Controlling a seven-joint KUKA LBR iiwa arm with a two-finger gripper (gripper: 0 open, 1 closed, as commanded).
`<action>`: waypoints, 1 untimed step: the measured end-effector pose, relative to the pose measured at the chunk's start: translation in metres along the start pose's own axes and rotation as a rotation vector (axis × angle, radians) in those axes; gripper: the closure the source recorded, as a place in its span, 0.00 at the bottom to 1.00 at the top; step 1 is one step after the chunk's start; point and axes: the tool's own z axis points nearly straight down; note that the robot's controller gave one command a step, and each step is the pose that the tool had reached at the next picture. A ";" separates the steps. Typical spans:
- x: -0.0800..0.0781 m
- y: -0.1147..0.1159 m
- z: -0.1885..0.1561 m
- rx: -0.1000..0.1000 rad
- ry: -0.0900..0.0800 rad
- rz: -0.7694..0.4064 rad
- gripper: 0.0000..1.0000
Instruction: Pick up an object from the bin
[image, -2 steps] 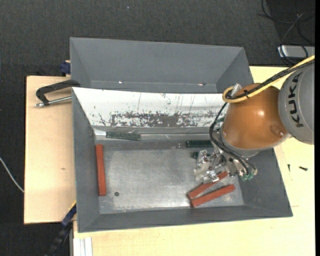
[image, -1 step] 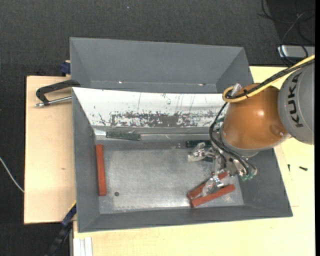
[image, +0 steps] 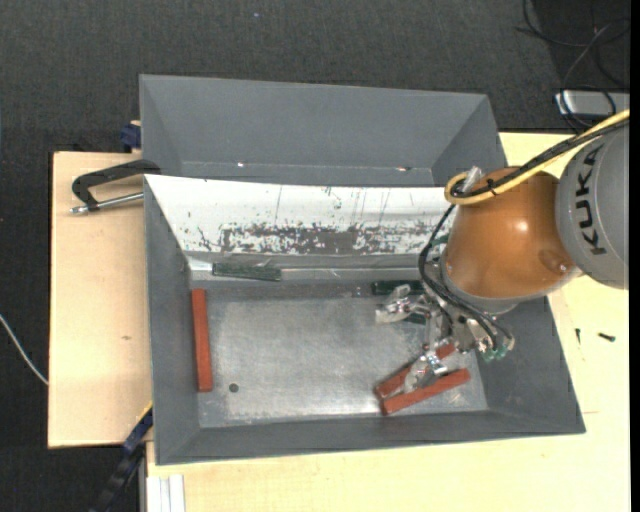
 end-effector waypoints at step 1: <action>0.014 -0.025 0.057 0.002 -0.003 0.064 1.00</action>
Offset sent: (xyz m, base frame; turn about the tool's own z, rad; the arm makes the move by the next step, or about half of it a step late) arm 0.0000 0.0000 0.0000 0.0000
